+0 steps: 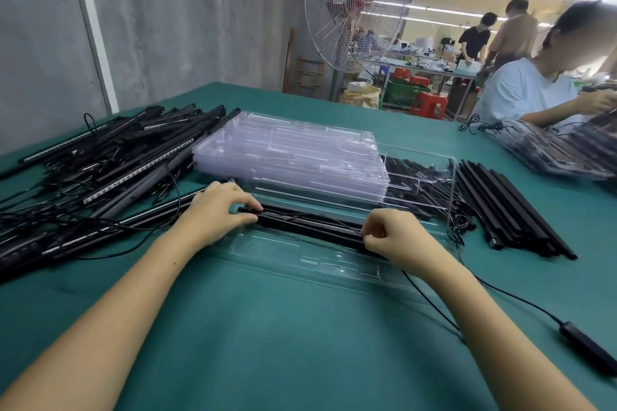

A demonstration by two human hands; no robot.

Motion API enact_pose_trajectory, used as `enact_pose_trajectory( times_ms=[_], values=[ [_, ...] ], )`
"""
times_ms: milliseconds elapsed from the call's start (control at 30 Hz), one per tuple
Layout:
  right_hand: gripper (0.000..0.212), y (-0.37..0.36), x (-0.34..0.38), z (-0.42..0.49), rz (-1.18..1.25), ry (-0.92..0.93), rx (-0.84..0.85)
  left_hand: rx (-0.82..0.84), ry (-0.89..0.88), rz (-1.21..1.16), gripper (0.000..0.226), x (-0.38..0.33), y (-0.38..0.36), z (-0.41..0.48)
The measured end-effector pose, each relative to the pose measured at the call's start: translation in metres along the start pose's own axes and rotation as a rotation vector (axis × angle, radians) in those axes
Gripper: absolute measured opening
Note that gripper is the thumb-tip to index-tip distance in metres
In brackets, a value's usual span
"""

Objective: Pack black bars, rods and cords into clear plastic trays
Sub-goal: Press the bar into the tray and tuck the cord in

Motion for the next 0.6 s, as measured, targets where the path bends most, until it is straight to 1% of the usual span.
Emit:
enact_pose_trajectory(
  times_ms=[133,233,300,367,433,600],
  values=[
    [0.006,0.016,0.004,-0.004,0.064,0.058,-0.187,-0.085,-0.055,0.021,0.007,-0.006,0.005,-0.001],
    [0.007,0.021,0.009,-0.007,0.097,0.092,-0.266,-0.073,-0.072,0.073,0.007,-0.011,0.002,0.000],
    [0.007,0.023,0.010,-0.009,0.101,0.095,-0.308,-0.103,-0.093,0.026,0.010,-0.014,0.002,0.000],
    [0.008,0.026,0.010,-0.012,0.084,0.083,-0.322,-0.162,-0.113,-0.078,0.013,-0.016,0.007,-0.001],
    [0.013,0.028,0.007,-0.013,0.048,0.052,-0.308,-0.219,-0.114,-0.122,0.012,-0.018,0.013,-0.002],
    [0.033,0.030,-0.001,-0.012,0.048,-0.018,-0.226,-0.267,-0.070,-0.207,0.009,-0.021,0.017,0.002]
  ],
)
Point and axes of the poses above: each hand's wrist, its own z-axis towards the middle knuckle, its own y-axis out of the back of the hand, x = y × z, the point moved 7 cm from there along z, towards the middle knuckle, and after that the axes turned 15 degrees about x, right-handed, at the moved point
